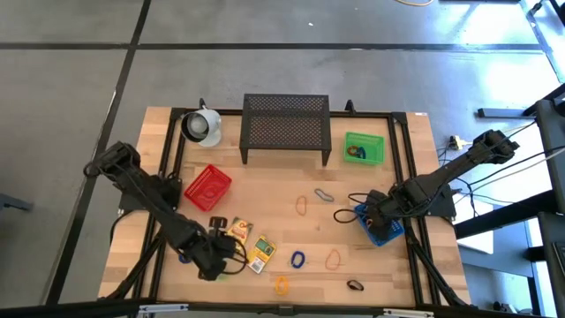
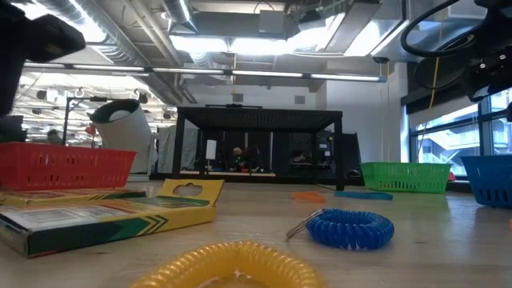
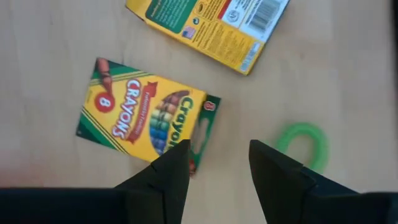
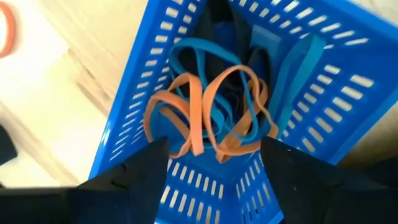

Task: Pick & Place Office Desk Supplies
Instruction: Put the yellow crayon box into the red bin

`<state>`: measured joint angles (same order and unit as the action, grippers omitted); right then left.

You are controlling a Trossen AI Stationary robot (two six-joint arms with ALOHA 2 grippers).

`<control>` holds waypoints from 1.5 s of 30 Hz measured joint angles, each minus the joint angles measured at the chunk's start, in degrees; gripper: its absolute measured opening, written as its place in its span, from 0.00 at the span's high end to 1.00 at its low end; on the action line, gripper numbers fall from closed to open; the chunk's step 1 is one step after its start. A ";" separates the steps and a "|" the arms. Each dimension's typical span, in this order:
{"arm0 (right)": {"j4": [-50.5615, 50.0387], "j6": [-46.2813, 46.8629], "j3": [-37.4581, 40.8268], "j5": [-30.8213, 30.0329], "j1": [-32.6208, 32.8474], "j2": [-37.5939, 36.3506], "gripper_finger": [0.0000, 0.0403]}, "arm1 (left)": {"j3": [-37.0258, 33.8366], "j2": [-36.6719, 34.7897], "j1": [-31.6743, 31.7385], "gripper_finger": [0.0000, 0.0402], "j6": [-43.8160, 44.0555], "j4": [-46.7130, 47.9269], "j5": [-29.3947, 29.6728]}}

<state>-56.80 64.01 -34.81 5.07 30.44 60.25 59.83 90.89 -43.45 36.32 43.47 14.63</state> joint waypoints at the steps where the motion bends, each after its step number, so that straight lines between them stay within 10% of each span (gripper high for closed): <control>1: 0.00 0.01 0.00 0.50 0.00 0.00 0.36 | 0.00 0.65 0.05 0.62 -0.93 0.01 0.15; 19: 0.00 5.78 0.00 8.20 0.00 0.00 0.42 | 0.26 14.52 0.09 0.66 -10.72 -0.05 1.42; 30: 0.21 7.84 0.00 9.59 0.00 0.00 0.43 | 0.11 14.54 0.20 0.97 -7.64 -0.28 3.86; 45: -8.57 3.17 -12.54 4.99 0.00 0.00 0.43 | 1.44 4.87 0.20 1.00 -0.57 -0.08 3.29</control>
<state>-65.36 67.18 -47.35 10.07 30.44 60.25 61.28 95.76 -43.24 35.75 43.39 17.92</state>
